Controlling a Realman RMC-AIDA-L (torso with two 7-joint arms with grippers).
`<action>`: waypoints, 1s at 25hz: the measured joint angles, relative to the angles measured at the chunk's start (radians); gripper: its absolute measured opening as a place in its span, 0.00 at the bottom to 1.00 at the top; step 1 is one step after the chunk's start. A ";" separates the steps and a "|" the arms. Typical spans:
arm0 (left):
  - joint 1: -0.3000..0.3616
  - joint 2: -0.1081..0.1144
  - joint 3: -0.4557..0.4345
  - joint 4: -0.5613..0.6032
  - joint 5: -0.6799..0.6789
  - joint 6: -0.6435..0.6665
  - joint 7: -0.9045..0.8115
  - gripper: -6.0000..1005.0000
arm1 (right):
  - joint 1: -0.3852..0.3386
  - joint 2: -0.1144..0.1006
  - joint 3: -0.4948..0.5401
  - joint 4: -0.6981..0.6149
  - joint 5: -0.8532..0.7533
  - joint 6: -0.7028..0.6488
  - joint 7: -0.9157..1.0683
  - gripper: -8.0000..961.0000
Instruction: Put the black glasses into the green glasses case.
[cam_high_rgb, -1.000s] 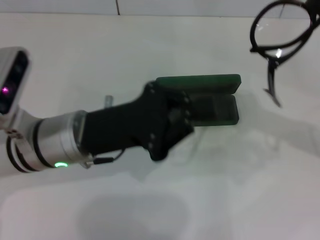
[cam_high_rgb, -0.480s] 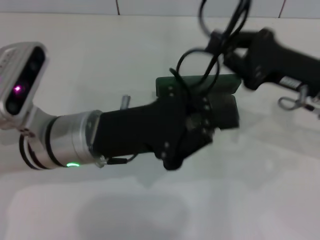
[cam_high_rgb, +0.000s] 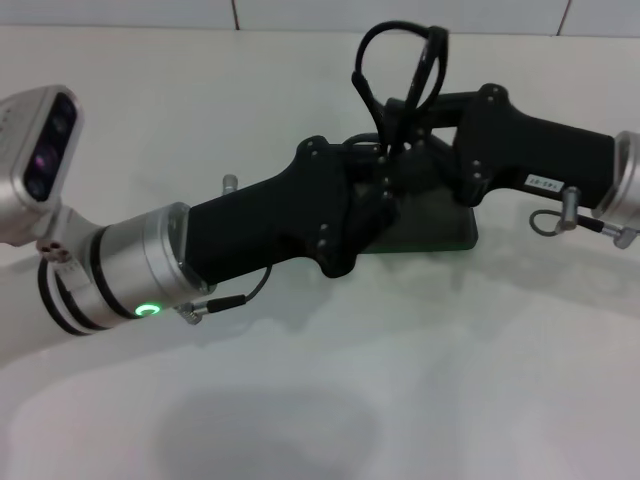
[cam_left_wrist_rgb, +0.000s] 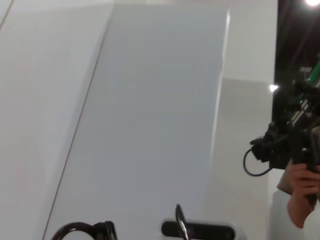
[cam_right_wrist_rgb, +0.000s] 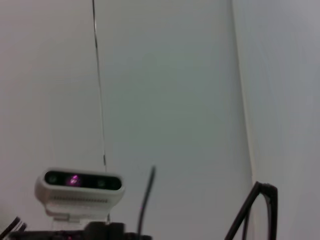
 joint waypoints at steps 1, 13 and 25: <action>-0.001 0.000 0.001 0.000 0.000 -0.008 -0.003 0.04 | 0.005 0.000 -0.010 0.000 -0.001 0.005 0.000 0.11; -0.004 0.000 -0.004 -0.001 -0.001 -0.066 -0.033 0.04 | 0.032 0.000 -0.103 -0.021 0.000 0.040 0.010 0.11; 0.000 0.000 -0.006 -0.002 -0.015 -0.083 -0.043 0.04 | 0.025 0.000 -0.105 -0.025 0.001 0.042 0.011 0.11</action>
